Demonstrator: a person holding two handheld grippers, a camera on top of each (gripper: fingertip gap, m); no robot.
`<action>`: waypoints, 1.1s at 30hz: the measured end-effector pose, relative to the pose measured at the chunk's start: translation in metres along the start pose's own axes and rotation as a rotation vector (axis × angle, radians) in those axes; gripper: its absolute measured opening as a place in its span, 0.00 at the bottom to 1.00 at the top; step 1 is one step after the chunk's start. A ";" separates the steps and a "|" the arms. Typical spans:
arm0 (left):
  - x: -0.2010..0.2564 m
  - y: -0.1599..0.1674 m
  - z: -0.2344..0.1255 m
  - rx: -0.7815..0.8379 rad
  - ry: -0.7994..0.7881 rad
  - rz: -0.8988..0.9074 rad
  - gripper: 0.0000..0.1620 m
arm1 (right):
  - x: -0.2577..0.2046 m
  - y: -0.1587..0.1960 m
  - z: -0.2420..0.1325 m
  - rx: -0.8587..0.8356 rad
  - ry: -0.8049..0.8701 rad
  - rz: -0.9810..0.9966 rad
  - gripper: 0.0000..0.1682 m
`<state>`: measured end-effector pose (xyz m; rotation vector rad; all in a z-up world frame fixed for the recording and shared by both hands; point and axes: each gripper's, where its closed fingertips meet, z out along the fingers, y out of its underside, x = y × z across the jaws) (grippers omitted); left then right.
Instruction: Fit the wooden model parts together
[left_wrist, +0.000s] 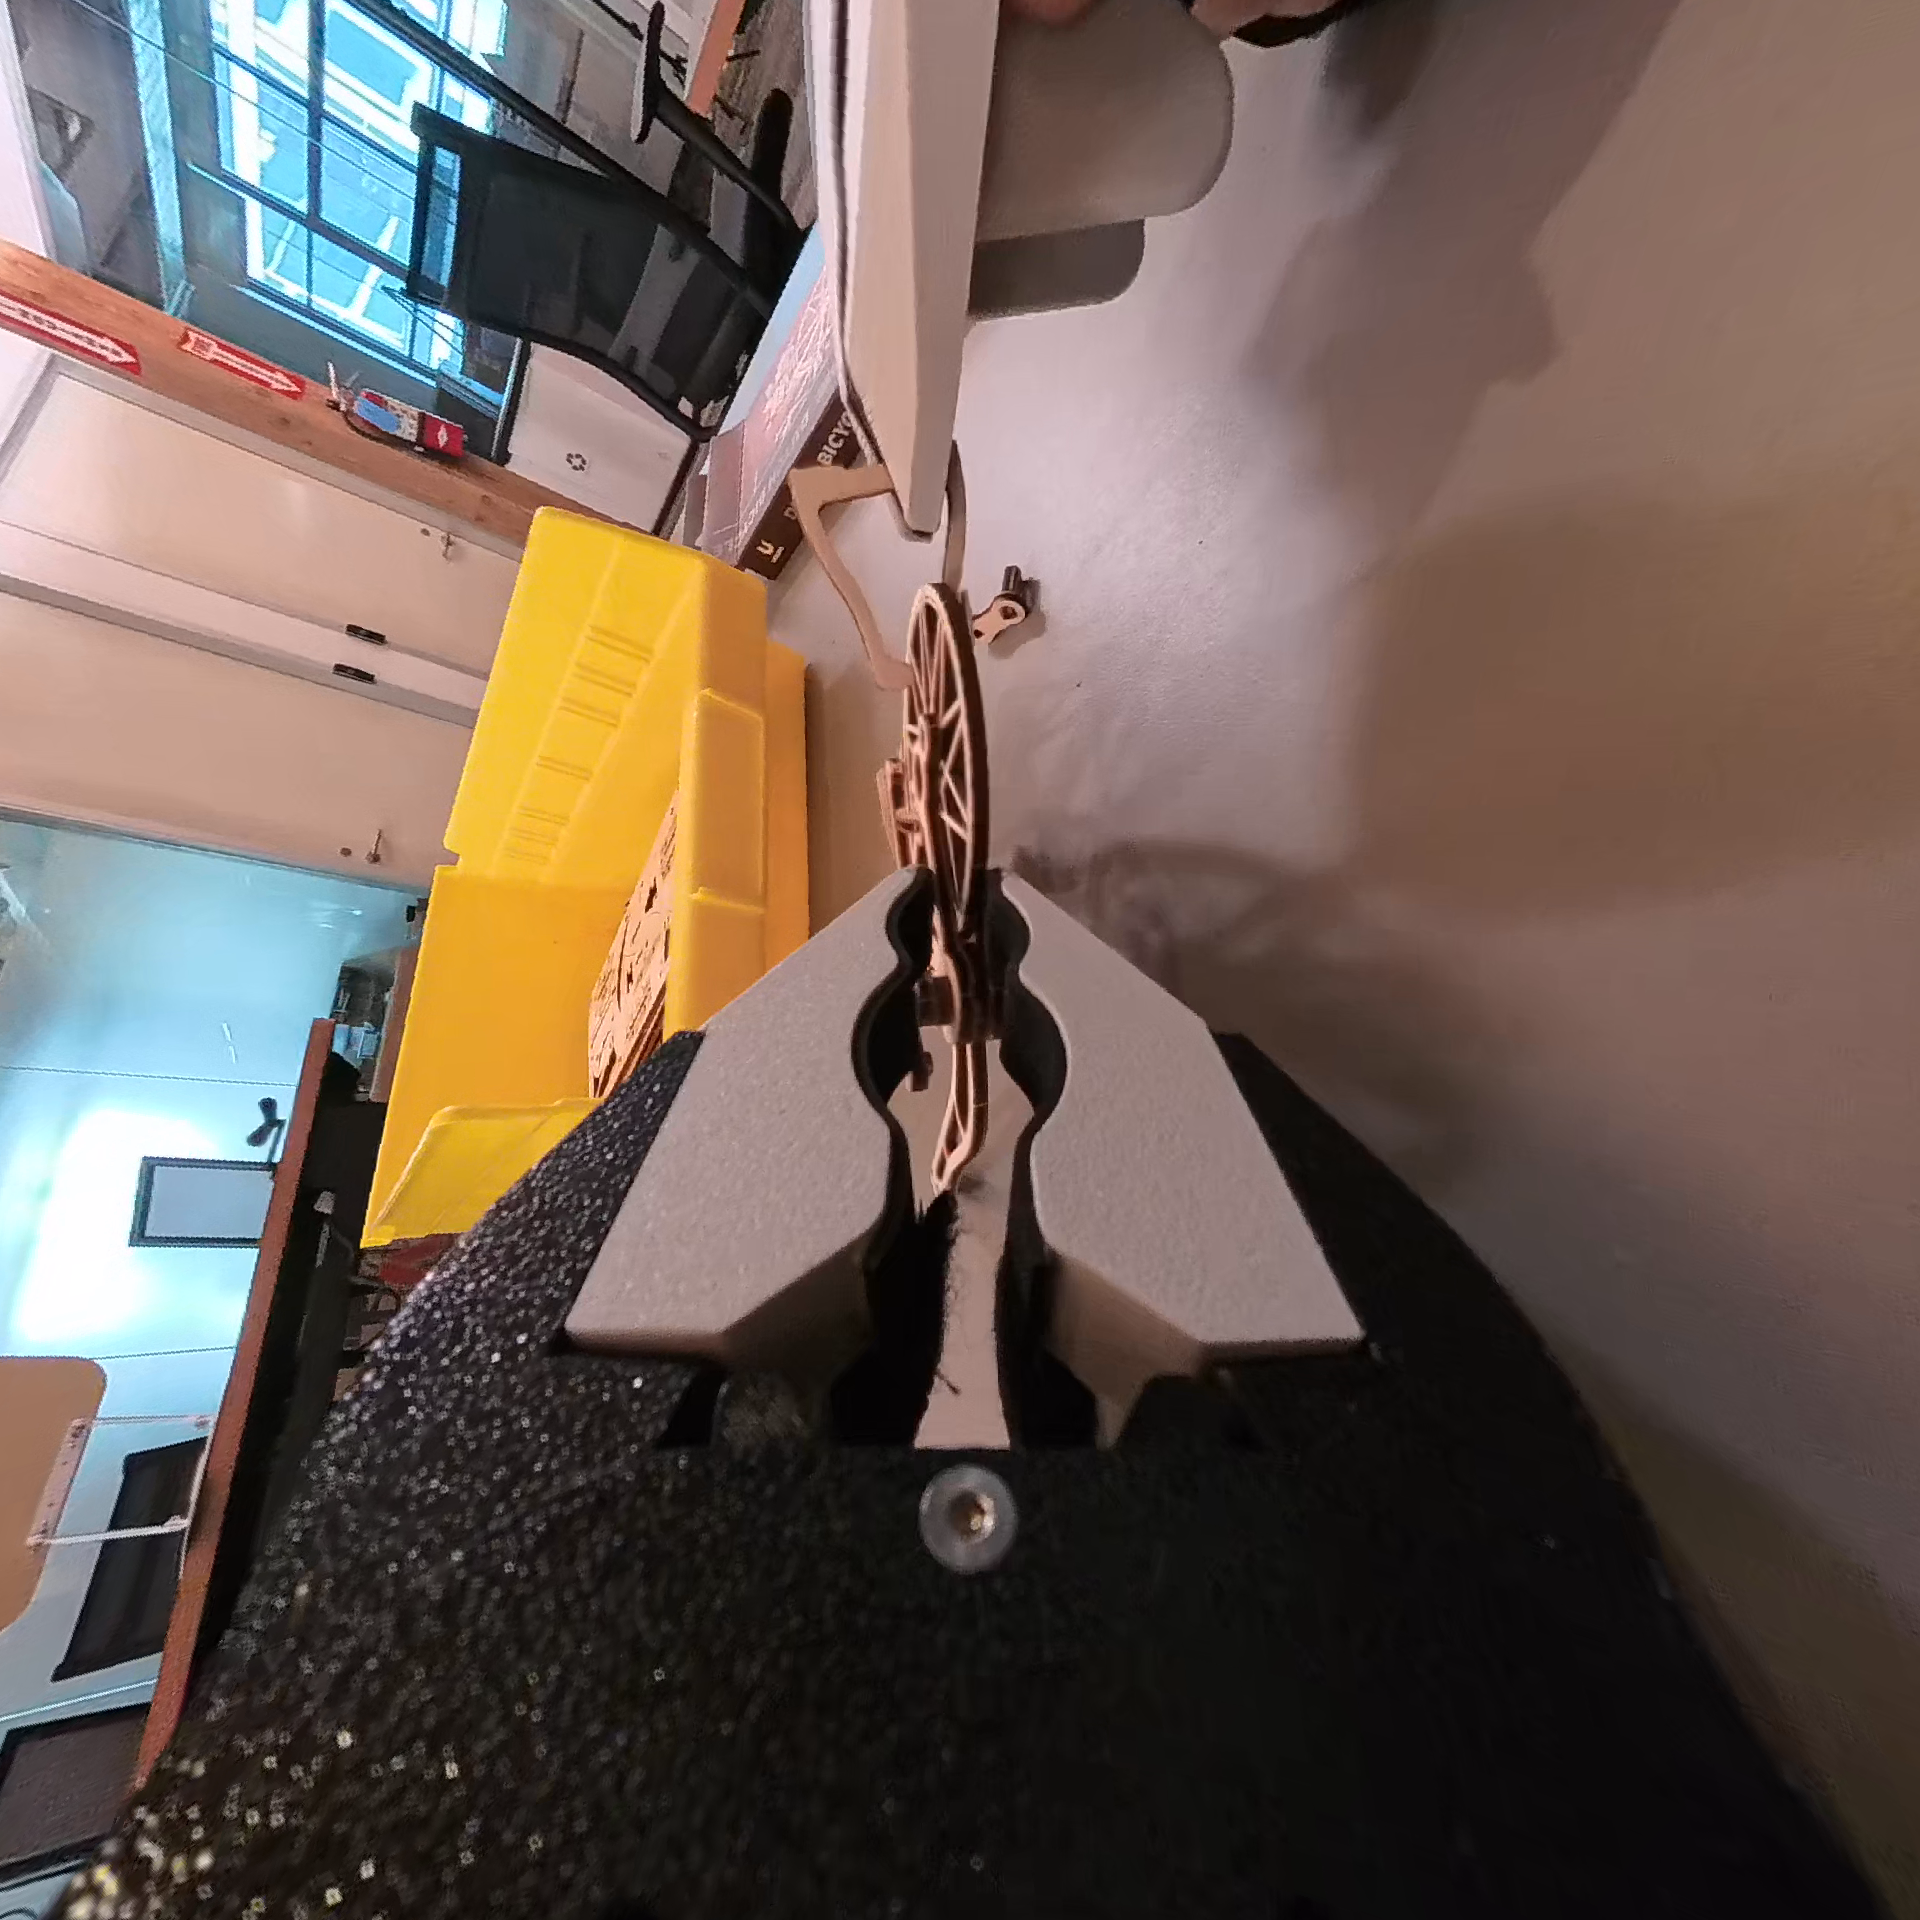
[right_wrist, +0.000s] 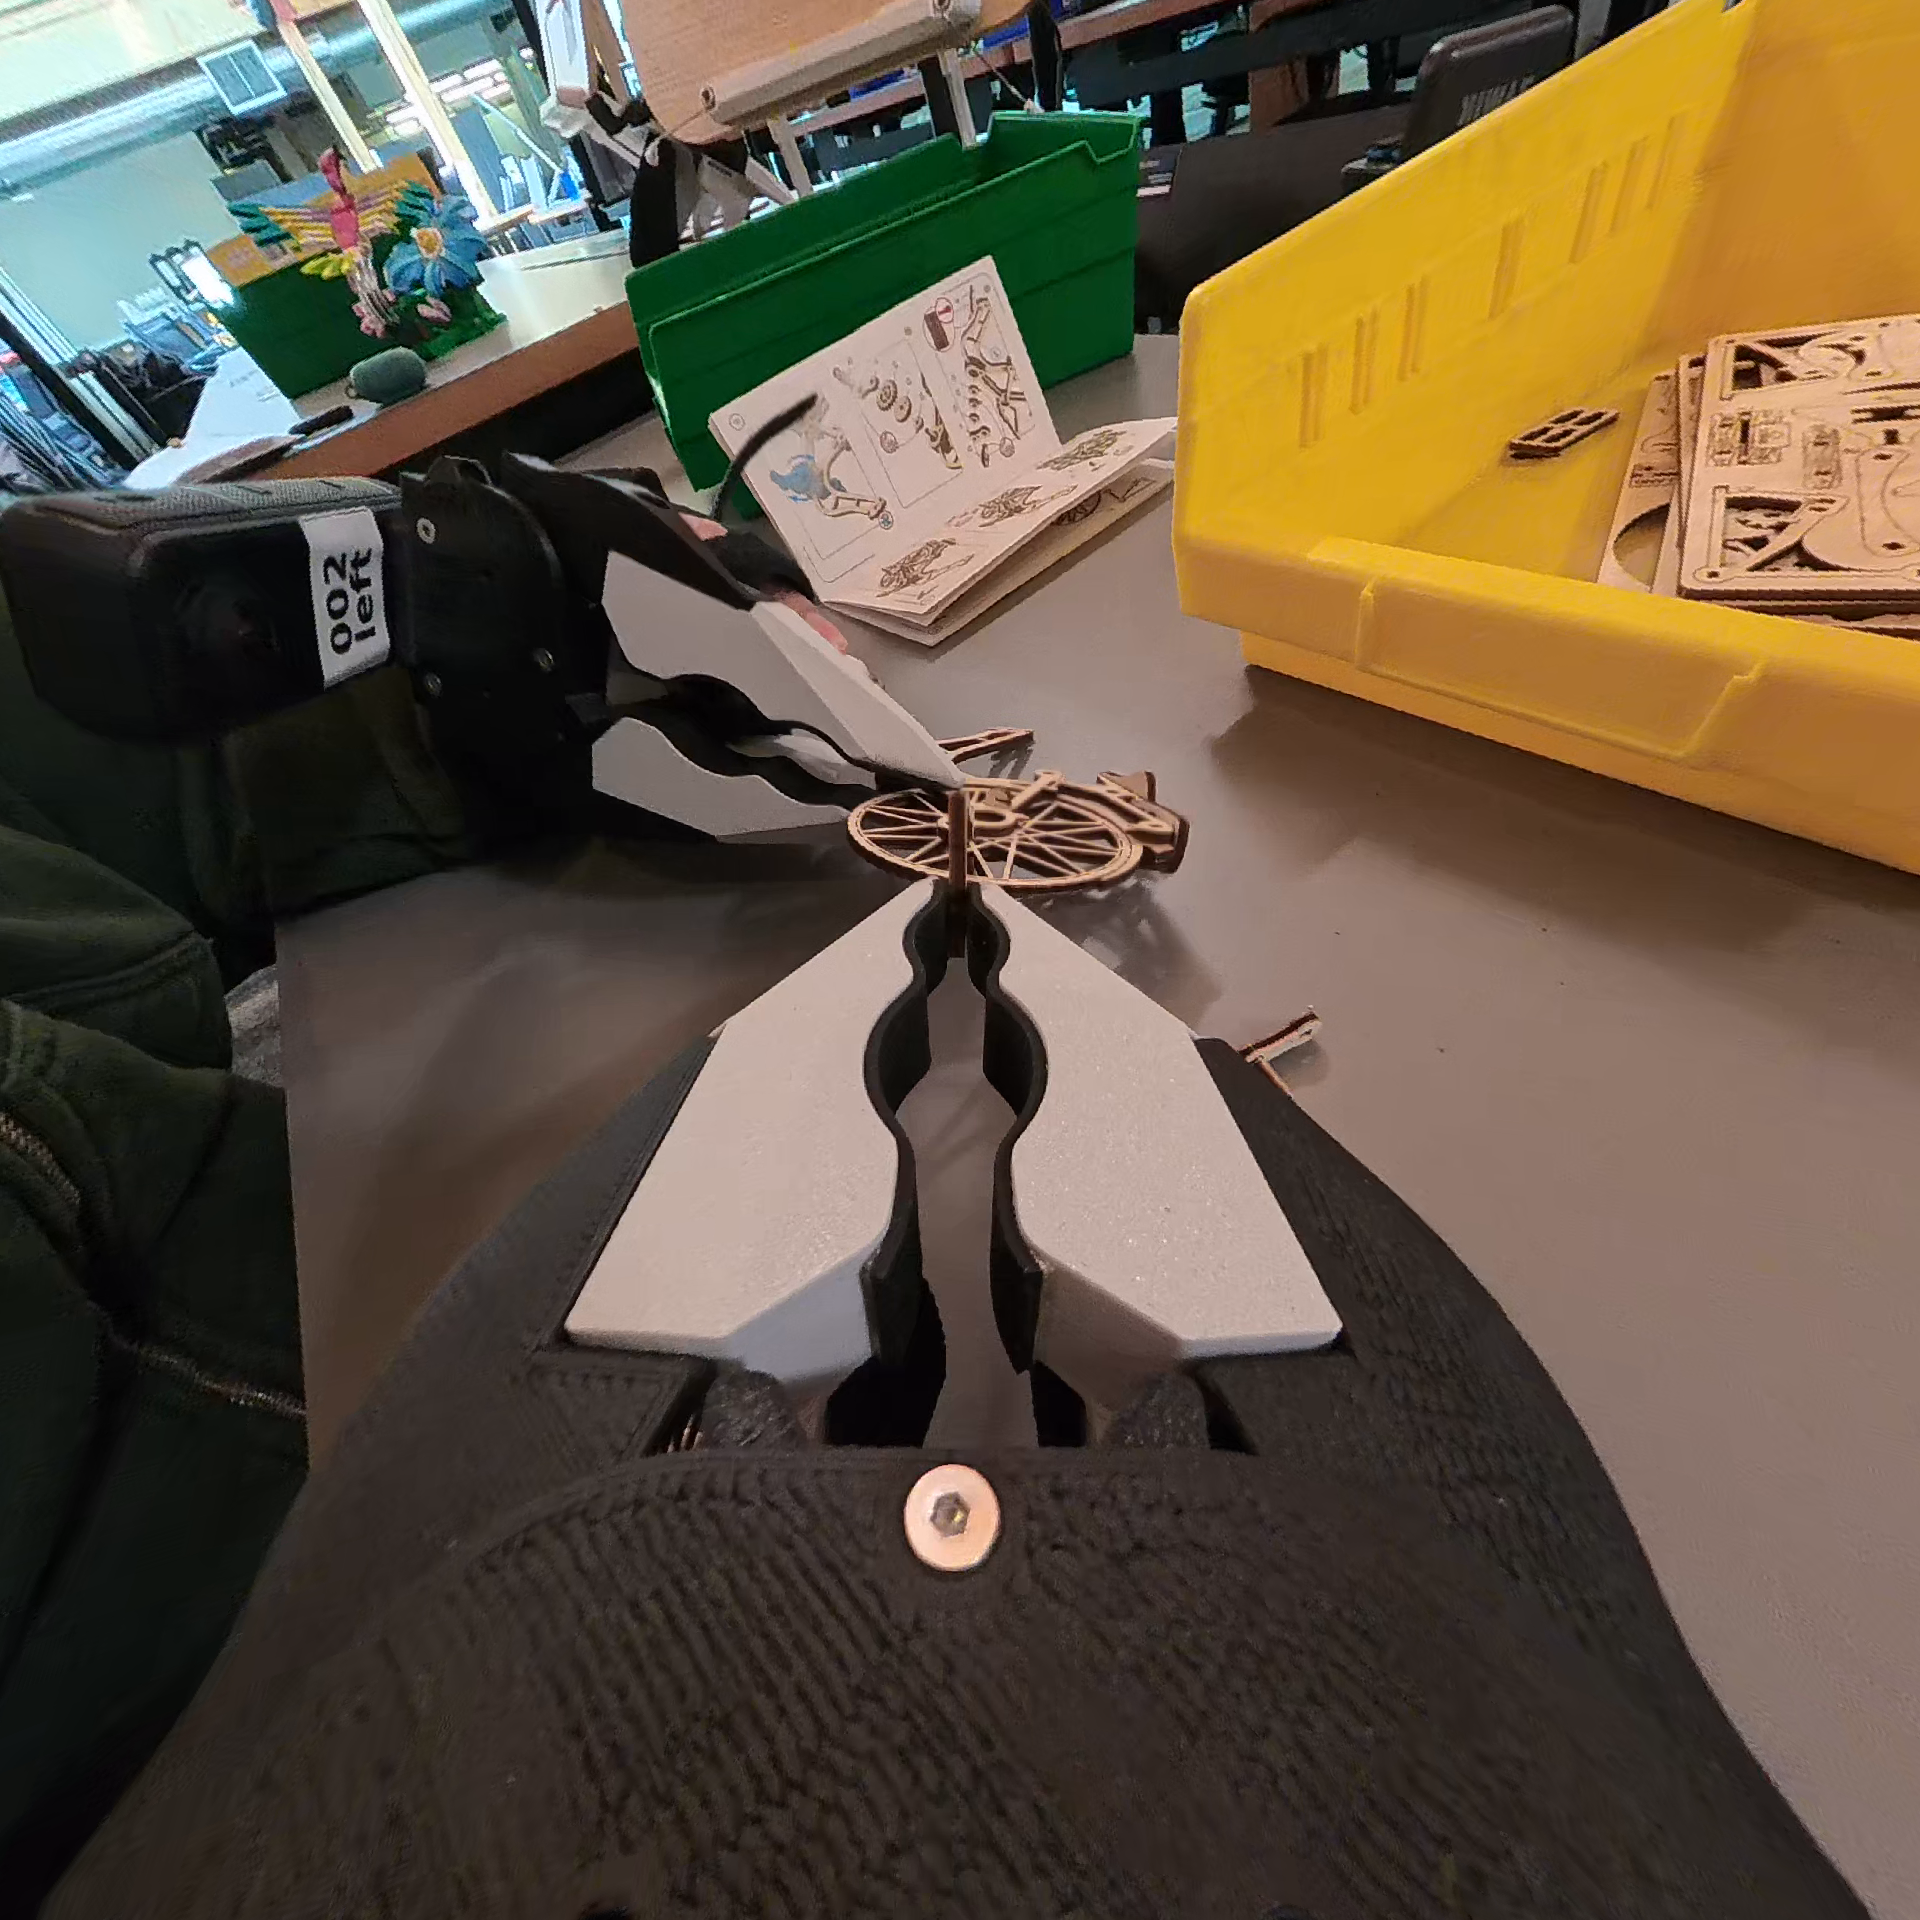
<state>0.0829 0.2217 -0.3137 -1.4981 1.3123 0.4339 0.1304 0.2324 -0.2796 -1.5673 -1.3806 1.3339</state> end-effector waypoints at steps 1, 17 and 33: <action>0.000 0.000 0.000 -0.001 0.001 0.000 0.04 | 0.000 0.000 0.000 -0.001 -0.007 0.009 0.00; 0.005 -0.001 0.005 0.005 0.040 -0.021 0.11 | -0.001 0.006 0.004 -0.045 -0.042 0.055 0.00; 0.000 -0.005 0.004 0.002 0.007 -0.008 0.04 | -0.002 0.003 0.005 -0.021 -0.049 0.083 0.00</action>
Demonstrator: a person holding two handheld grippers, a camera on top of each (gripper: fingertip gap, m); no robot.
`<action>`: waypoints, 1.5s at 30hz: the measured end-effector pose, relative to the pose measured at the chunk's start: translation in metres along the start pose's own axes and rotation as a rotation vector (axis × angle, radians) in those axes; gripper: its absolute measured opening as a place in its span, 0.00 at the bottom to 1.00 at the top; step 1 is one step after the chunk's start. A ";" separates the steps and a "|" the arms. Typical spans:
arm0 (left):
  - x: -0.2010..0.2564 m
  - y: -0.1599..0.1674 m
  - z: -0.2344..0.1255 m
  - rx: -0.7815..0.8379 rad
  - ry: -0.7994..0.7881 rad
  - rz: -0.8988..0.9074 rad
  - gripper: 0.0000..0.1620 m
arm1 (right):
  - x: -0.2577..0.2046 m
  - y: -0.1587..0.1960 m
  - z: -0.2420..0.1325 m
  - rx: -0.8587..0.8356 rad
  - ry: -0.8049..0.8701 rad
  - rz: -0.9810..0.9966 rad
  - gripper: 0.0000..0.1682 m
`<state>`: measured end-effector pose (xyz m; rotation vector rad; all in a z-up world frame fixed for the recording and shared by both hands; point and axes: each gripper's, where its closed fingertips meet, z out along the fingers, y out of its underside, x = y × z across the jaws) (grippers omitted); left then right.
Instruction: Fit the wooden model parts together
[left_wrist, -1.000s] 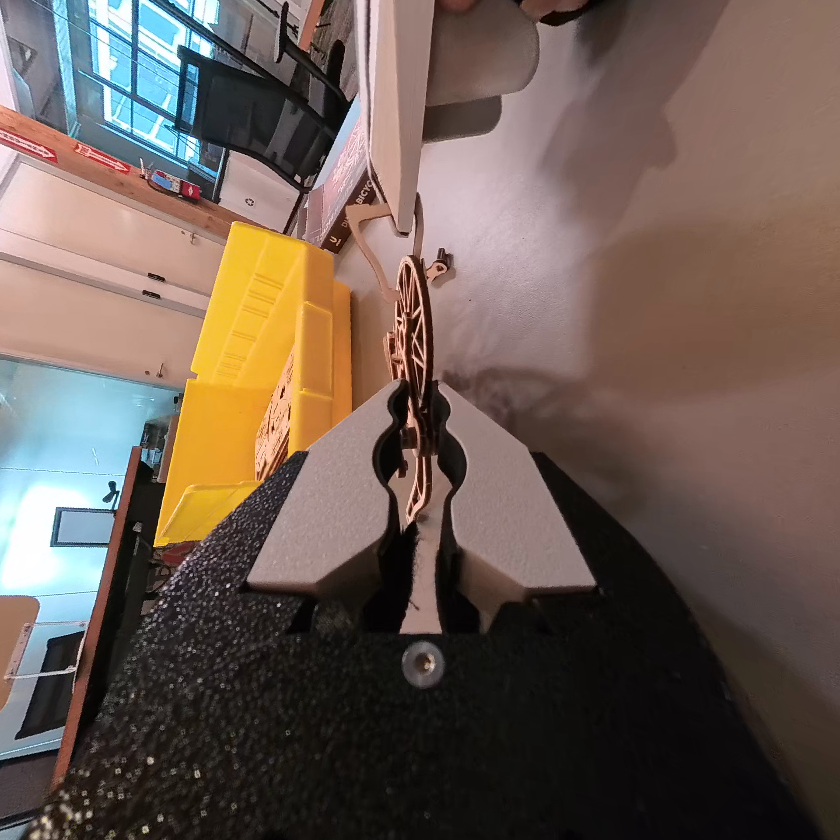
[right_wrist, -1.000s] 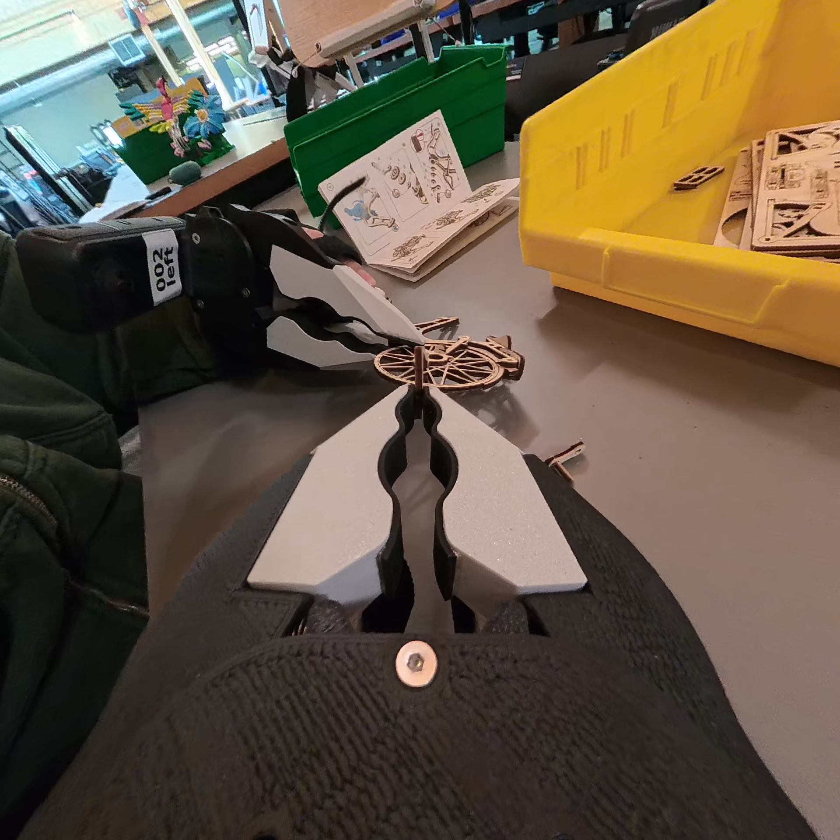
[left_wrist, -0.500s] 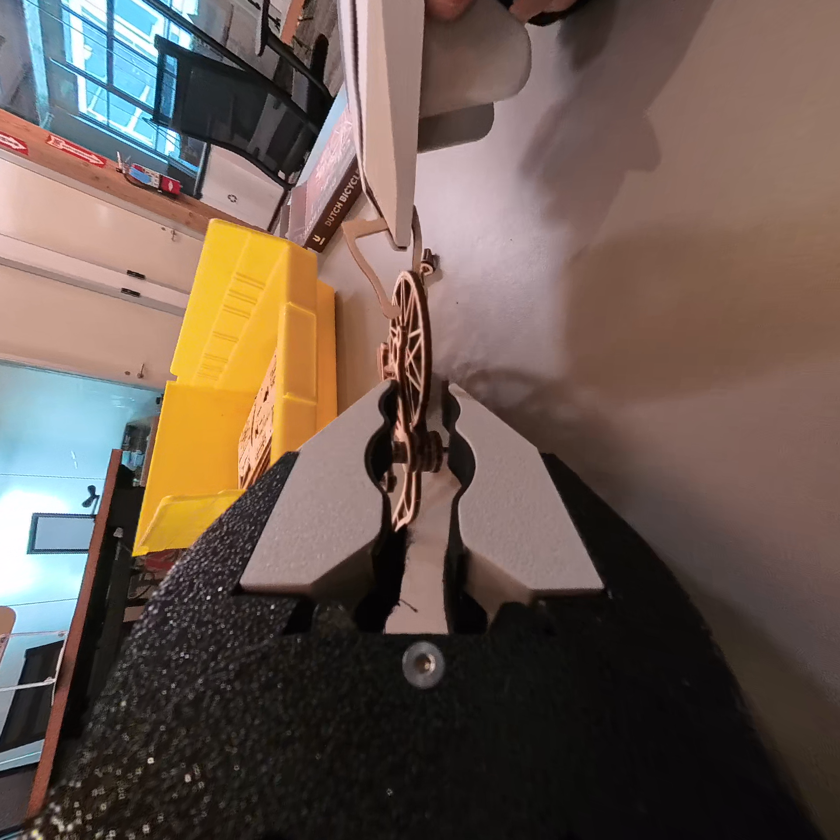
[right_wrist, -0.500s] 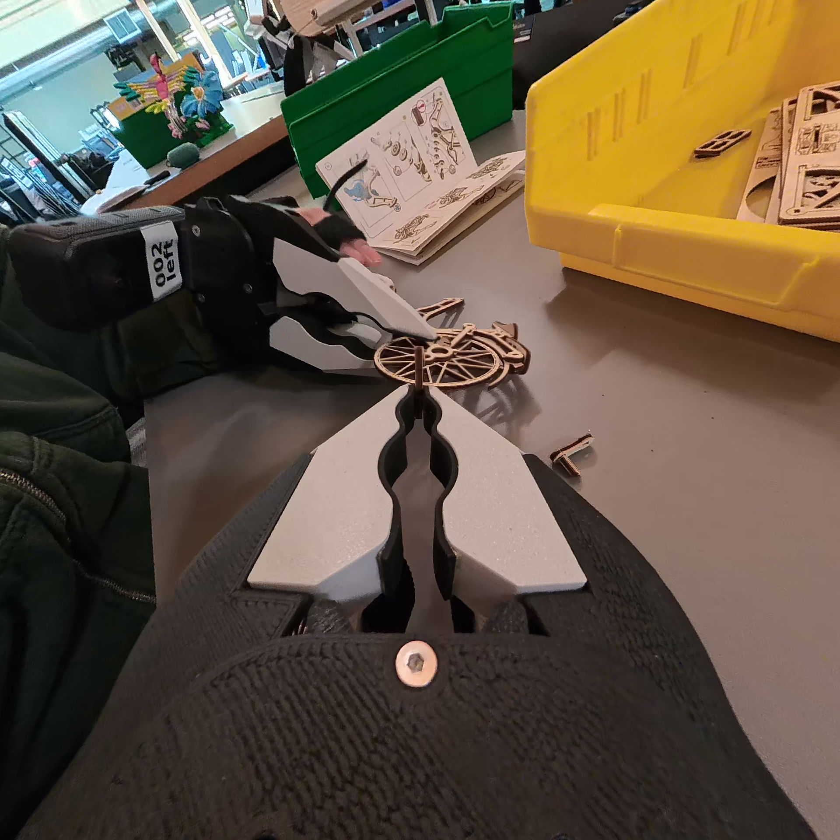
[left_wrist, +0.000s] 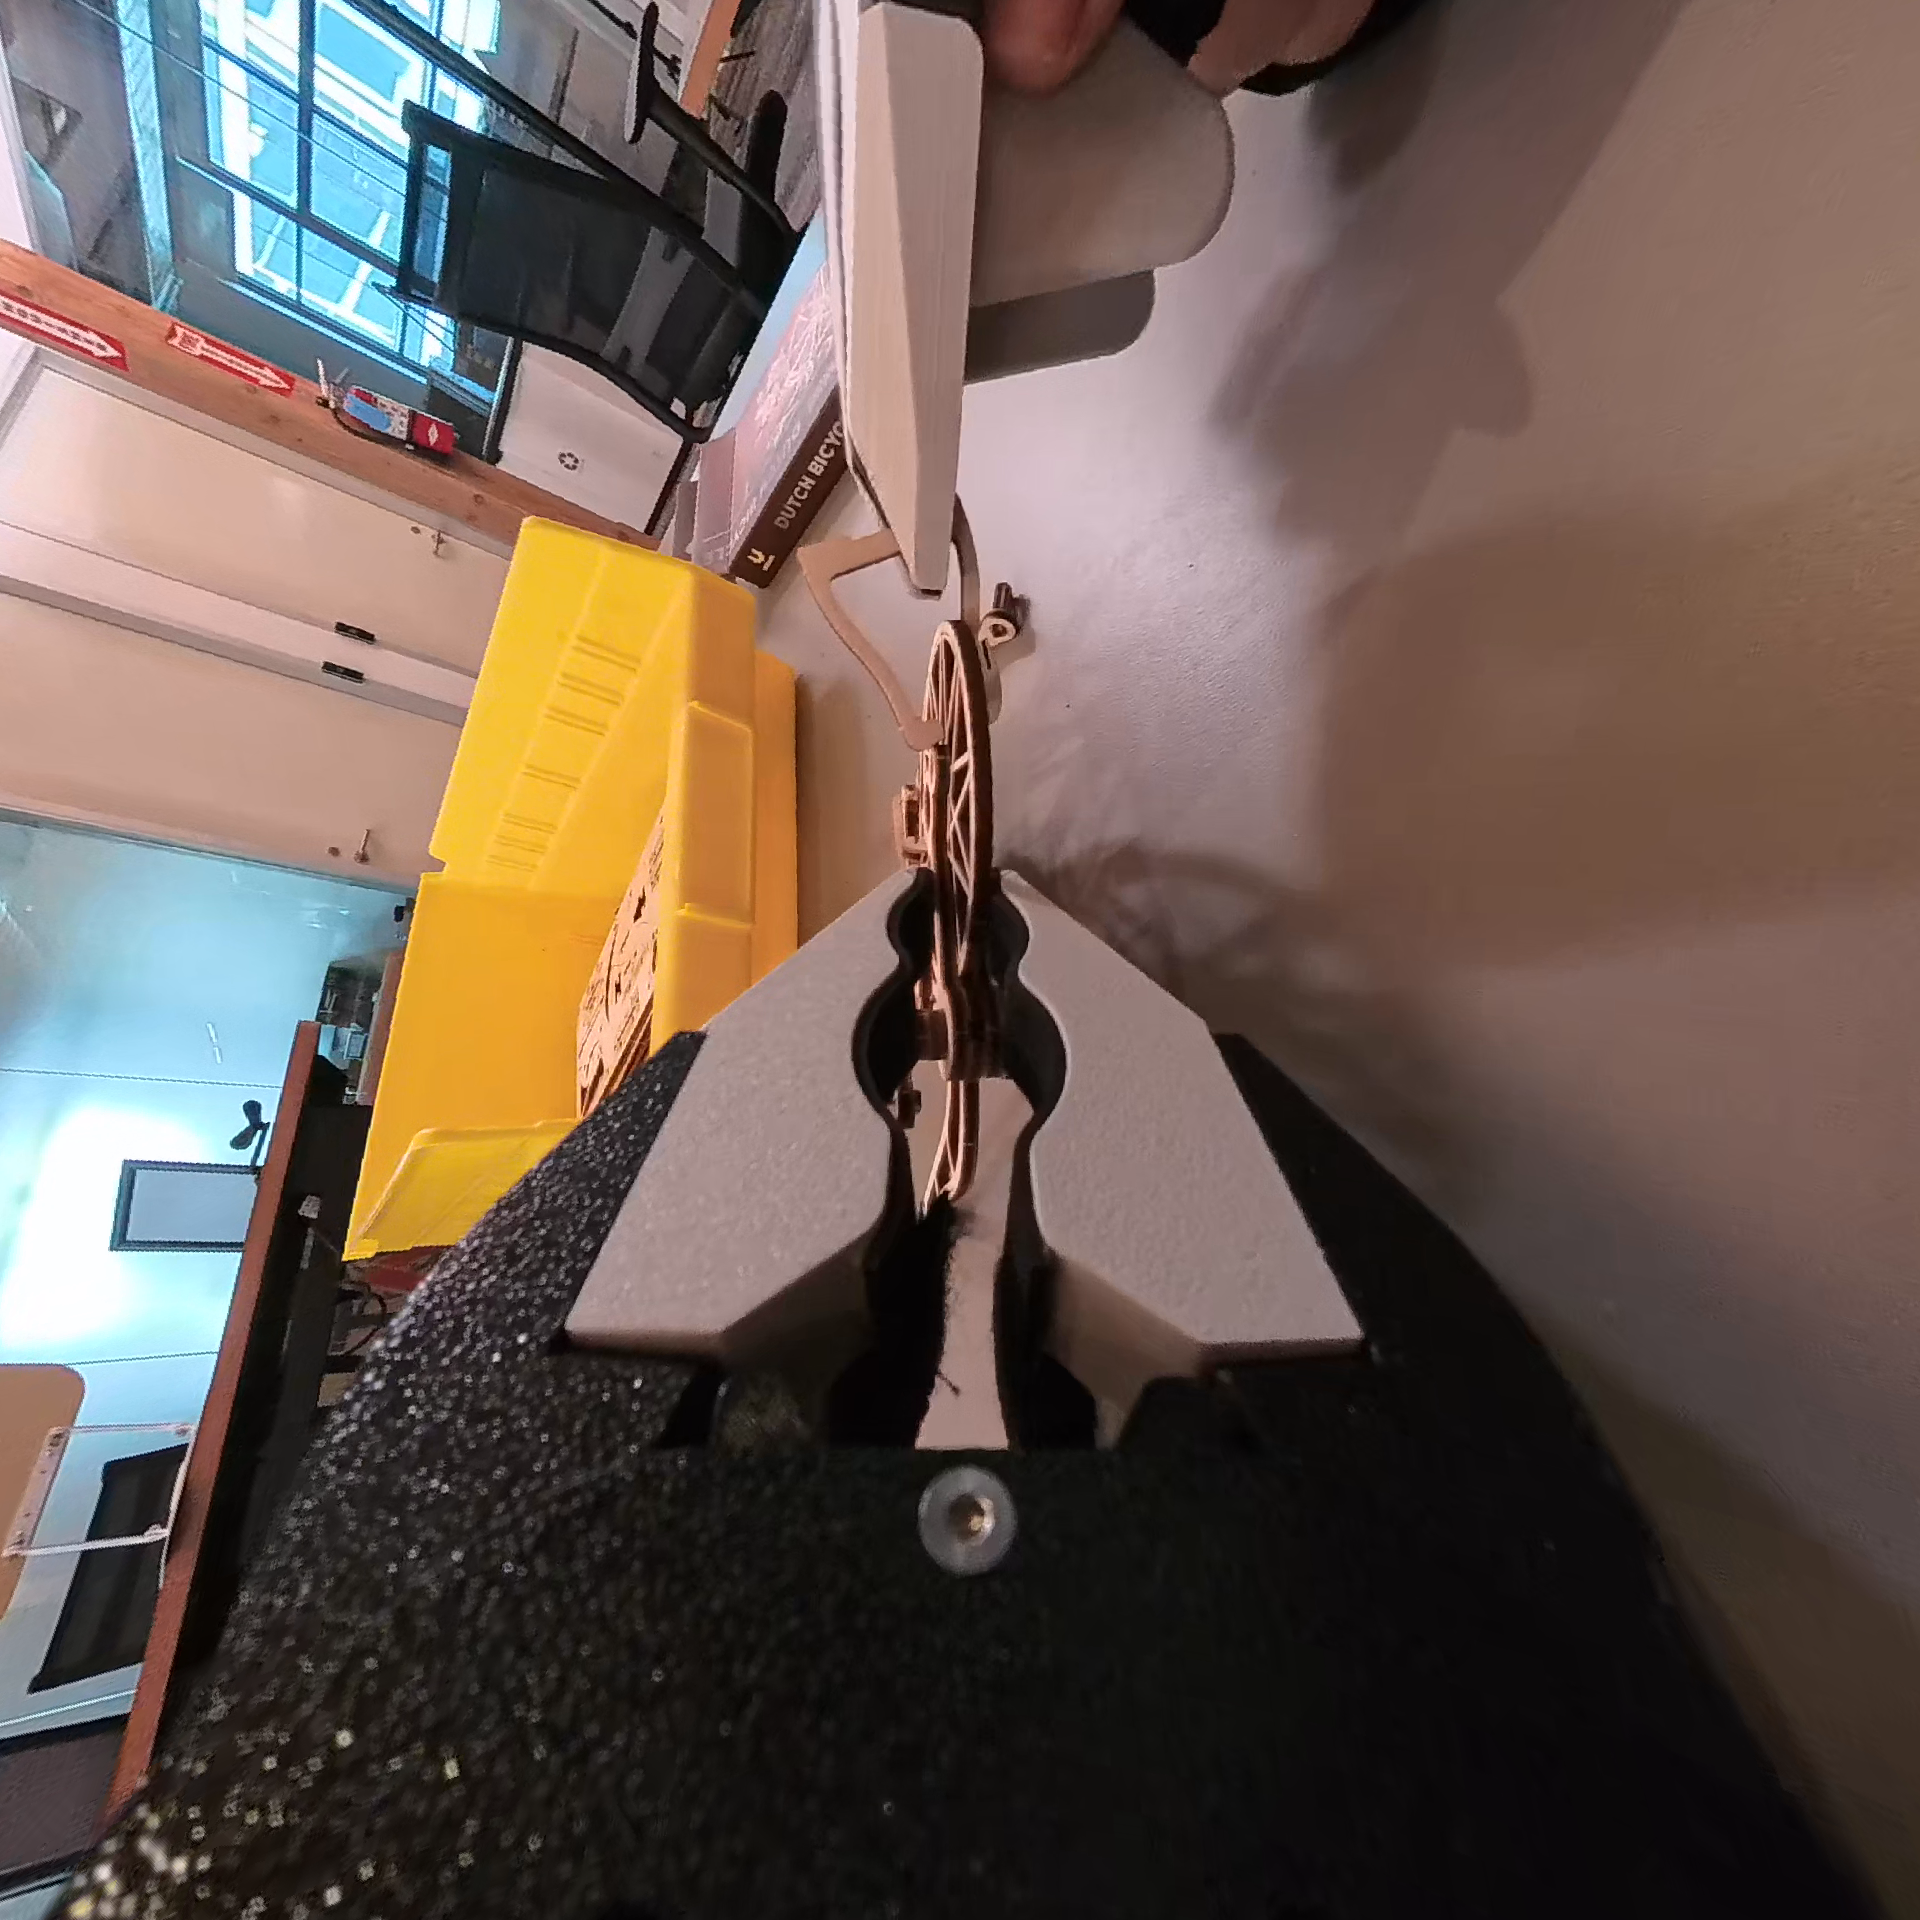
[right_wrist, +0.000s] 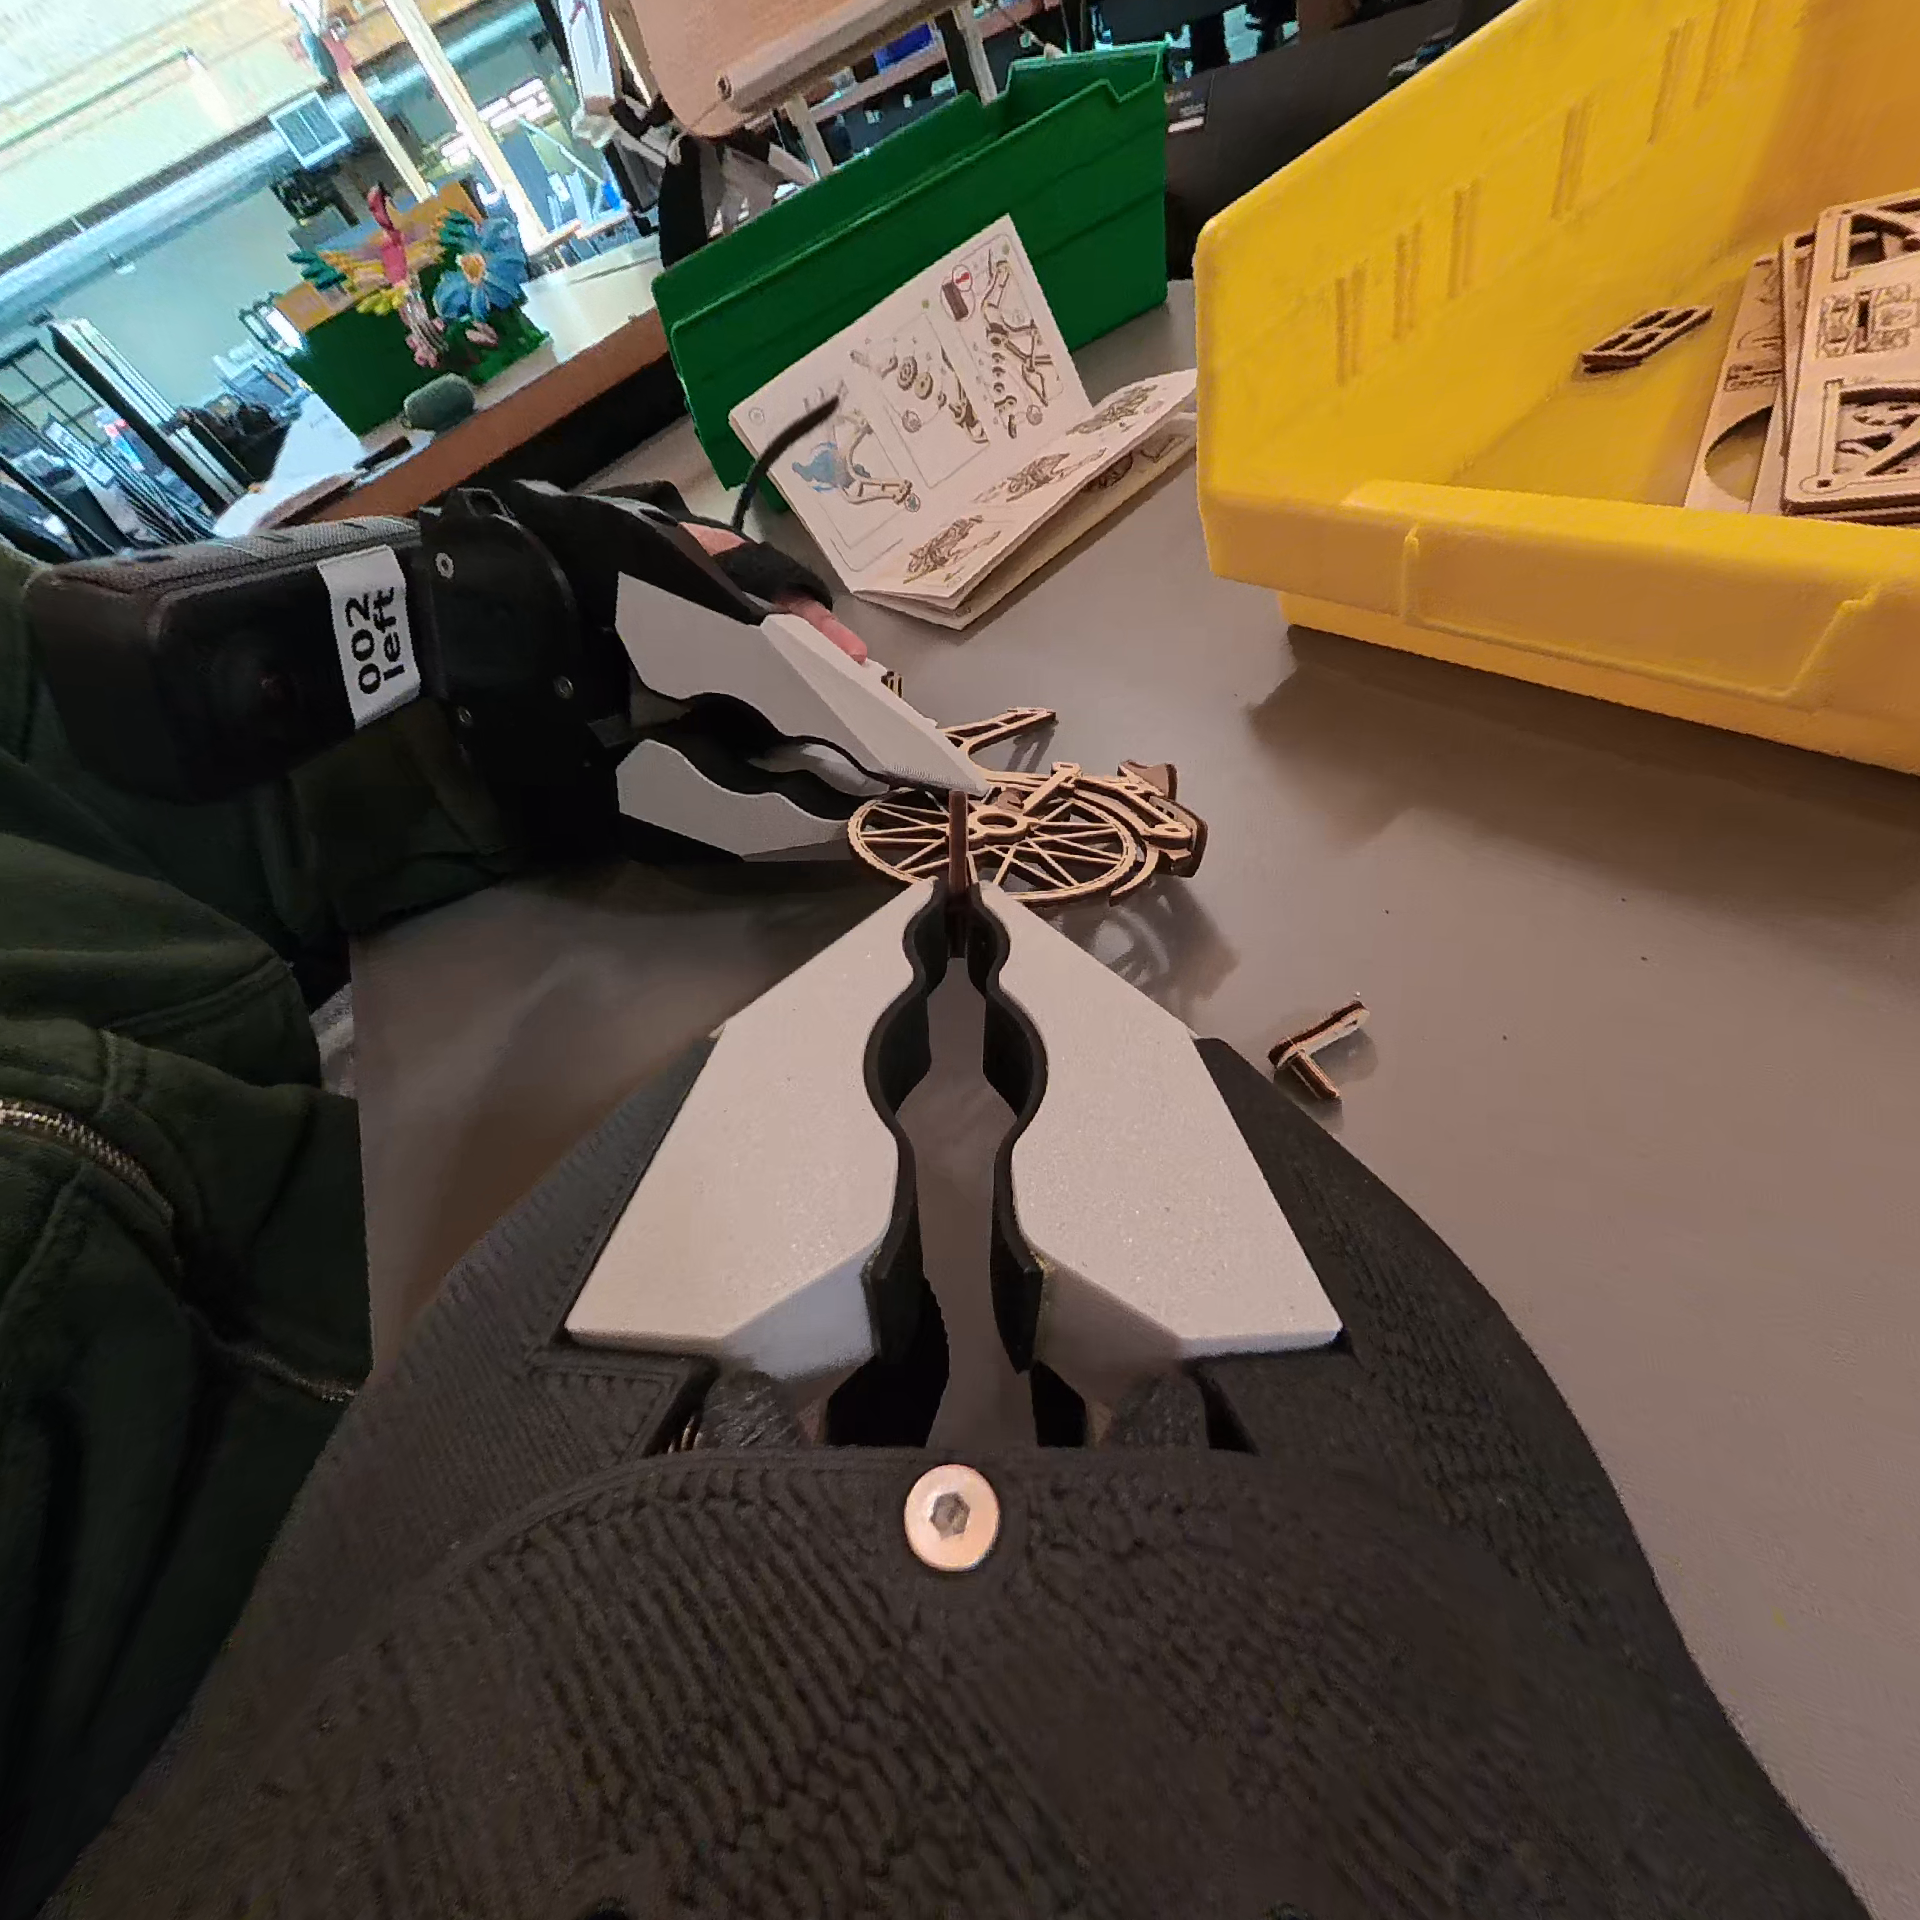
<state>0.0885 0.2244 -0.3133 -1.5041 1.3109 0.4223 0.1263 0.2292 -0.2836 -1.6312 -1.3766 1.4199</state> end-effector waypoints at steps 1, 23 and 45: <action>0.000 0.000 0.000 0.000 0.000 0.002 0.04 | 0.000 0.000 0.000 0.001 -0.005 0.009 0.00; 0.005 0.001 0.002 -0.018 0.004 0.039 0.04 | 0.000 0.007 0.000 -0.054 0.036 -0.078 0.08; 0.011 -0.001 0.004 -0.013 0.009 0.138 0.04 | 0.002 0.021 0.004 -0.189 -0.018 -0.150 0.01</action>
